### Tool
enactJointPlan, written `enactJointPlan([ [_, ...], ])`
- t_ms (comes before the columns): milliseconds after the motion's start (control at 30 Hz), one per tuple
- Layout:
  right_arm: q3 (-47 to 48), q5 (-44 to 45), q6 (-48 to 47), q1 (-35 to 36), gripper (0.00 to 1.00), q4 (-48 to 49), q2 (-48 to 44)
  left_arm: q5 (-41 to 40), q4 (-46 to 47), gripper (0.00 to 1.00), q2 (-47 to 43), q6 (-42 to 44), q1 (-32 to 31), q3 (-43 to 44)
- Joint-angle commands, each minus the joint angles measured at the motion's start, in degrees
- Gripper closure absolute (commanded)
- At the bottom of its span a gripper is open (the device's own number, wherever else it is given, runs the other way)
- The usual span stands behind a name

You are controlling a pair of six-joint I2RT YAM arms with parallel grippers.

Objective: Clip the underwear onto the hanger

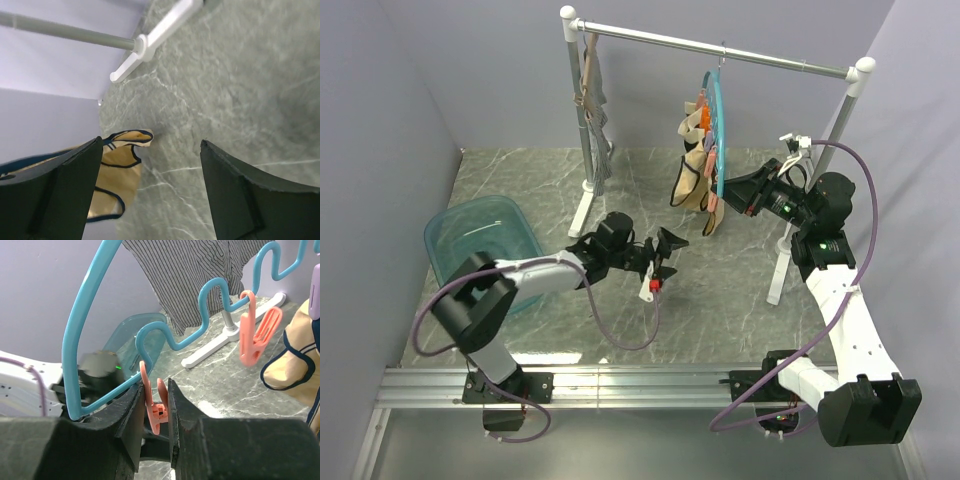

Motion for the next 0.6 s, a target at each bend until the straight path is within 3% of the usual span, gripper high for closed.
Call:
enactJointPlan([
  [0, 2.17, -0.29, 1.16, -0.05, 1.00, 1.78, 0.08, 1.35, 3.67, 0.16, 4.72, 14.71, -0.16, 4.16],
  [133, 2.26, 0.50, 1.25, -0.14, 1.00, 1.34, -0.09, -1.36, 10.60, 0.16, 7.82, 6.75, -1.47, 5.84],
  [233, 1.65, 1.20, 2.65, -0.22, 1.00, 3.09, -0.62, -6.01, 10.70, 0.23, 7.65, -10.98, -2.97, 8.56],
  [267, 1.56, 1.55, 3.35, -0.14, 1.00, 3.79, -0.53, -7.08, 10.79, 0.25, 7.30, -20.43, -3.15, 8.66],
  [367, 1.56, 2.52, 4.76, -0.14, 1.00, 5.11, -0.45, -11.65, 15.41, 0.26, 4.84, -33.47, -3.15, 3.33],
  [567, 1.12, 3.58, 7.83, -0.14, 1.00, 7.66, -0.62, -20.34, 20.88, 0.21, 2.46, -51.35, -3.24, -6.00],
])
